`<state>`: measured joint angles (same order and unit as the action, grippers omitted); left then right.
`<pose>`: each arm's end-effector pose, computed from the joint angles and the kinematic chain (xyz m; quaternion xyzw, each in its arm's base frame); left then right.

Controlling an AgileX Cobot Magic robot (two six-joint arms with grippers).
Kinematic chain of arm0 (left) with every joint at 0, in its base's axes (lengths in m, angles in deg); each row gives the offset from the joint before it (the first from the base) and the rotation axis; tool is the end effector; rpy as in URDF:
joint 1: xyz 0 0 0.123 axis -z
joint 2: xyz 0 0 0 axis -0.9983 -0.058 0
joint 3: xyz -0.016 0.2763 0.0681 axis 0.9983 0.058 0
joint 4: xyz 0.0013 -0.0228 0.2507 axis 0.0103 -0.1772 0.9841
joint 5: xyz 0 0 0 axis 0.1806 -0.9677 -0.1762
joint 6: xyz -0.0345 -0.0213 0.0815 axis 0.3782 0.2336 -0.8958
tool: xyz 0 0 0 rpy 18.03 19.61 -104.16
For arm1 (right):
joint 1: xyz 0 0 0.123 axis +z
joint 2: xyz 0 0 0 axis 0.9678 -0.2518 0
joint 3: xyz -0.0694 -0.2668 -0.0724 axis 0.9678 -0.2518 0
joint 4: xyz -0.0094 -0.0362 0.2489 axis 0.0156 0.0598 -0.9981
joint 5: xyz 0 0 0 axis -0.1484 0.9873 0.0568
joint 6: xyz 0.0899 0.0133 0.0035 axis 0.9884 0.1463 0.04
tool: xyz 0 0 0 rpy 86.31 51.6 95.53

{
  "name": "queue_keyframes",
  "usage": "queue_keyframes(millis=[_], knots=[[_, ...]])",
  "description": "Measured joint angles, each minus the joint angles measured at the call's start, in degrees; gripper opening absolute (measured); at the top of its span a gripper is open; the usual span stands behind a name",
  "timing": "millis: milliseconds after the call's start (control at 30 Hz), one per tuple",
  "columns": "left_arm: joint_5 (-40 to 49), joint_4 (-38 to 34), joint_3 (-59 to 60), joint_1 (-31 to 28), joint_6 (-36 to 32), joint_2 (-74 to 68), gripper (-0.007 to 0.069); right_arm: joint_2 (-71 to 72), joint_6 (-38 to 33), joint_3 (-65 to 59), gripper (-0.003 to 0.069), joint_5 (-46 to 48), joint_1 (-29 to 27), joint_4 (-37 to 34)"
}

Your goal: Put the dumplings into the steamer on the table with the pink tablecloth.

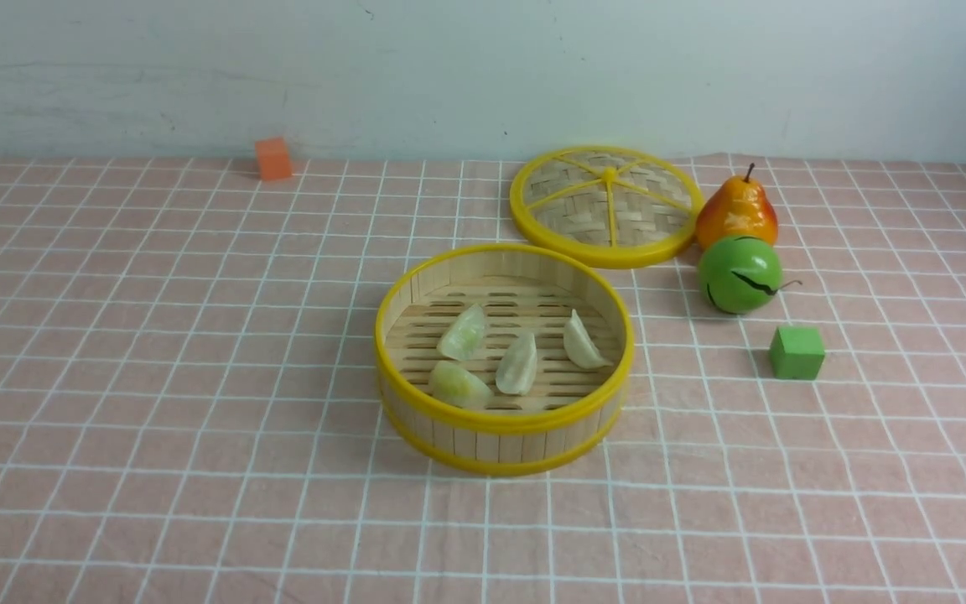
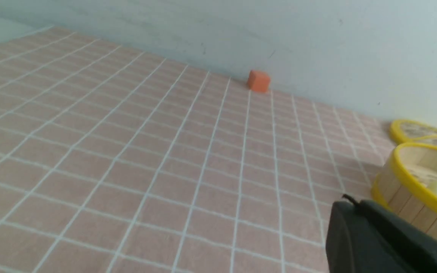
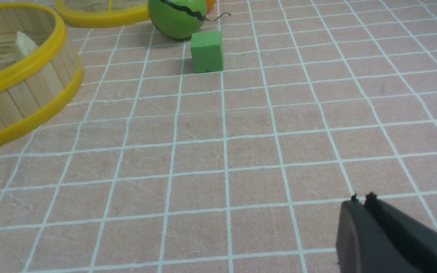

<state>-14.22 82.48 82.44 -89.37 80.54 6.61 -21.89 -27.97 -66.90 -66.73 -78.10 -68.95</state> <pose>0.0565 0.0026 0.1899 -0.1232 0.7272 -0.0821 0.6702 0.0519 -0.0012 0.1736 0.0781 0.8032 0.0381 0.5894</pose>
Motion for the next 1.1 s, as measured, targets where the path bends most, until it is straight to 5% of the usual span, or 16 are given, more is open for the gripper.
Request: queue_keyframes(millis=[367, 1100], knots=[[11.79, 1.58, 0.07, 0.0, -1.03, 0.0, -0.0014, 0.0, 0.0, 0.0, 0.0041, 0.01, 0.0, 0.0], [11.92, 1.58, 0.13, 0.0, -1.1, 0.0, -0.0014, 0.0, 0.0, 0.0, 0.006, 0.01, 0.0, 0.0]])
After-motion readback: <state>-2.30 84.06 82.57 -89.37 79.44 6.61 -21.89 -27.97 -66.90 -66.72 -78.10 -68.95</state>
